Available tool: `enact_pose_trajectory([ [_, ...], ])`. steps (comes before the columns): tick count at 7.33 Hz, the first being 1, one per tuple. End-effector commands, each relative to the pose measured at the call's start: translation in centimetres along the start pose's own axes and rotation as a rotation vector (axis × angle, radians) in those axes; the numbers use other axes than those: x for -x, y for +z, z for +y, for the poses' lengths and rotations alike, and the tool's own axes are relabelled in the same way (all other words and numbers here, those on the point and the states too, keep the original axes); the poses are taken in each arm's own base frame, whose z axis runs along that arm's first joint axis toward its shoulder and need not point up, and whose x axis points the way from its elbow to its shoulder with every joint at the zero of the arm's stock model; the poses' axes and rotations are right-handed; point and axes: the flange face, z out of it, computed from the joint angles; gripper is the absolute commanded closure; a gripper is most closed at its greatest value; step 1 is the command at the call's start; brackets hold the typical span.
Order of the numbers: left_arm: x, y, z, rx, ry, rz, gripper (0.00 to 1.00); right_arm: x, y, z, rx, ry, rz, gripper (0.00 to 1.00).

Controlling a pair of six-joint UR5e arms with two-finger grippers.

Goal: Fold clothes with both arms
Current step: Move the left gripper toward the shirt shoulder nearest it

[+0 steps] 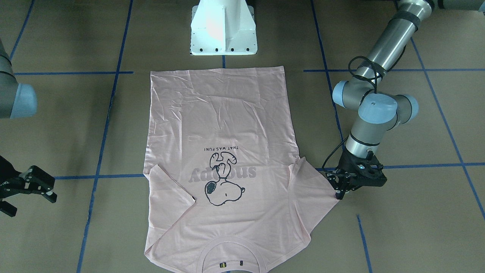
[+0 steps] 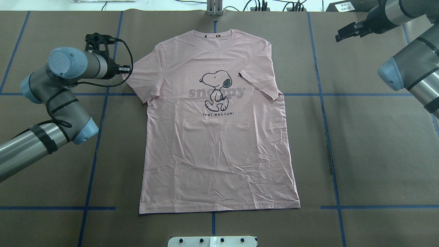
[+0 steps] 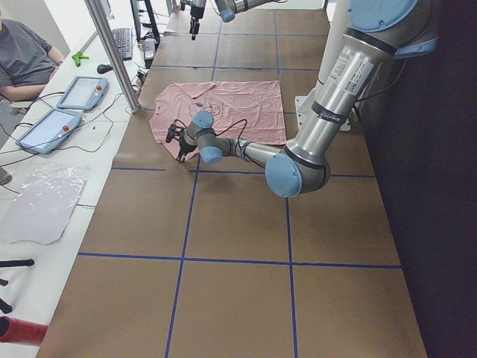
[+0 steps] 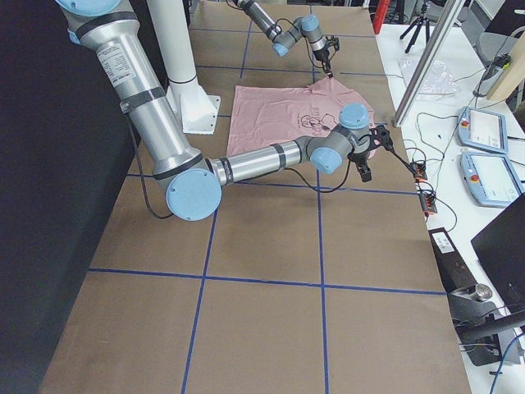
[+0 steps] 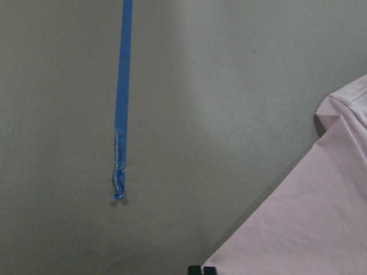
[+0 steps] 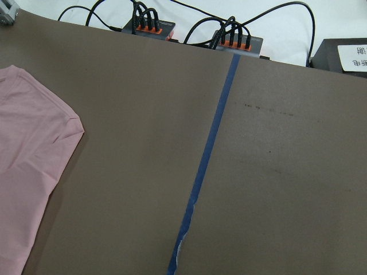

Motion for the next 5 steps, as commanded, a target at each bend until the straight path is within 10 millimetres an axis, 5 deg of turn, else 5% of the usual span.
enact_pose_trajectory([
  [1, -3.6, -2.3, -2.0, 0.016, 0.031, -0.014, 1.0, 0.0, 0.0, 0.0, 0.0, 0.001, 0.0, 0.0],
  [3, -11.4, -5.6, -6.2, 0.072, -0.018, -0.091, 1.0, 0.0, 0.0, 0.0, 0.0, 0.003, 0.002, 0.0],
  [5, -18.5, -6.3, -6.3, 0.118, -0.095, -0.115, 1.0, 0.0, 0.0, 0.0, -0.001, 0.004, 0.001, 0.0],
])
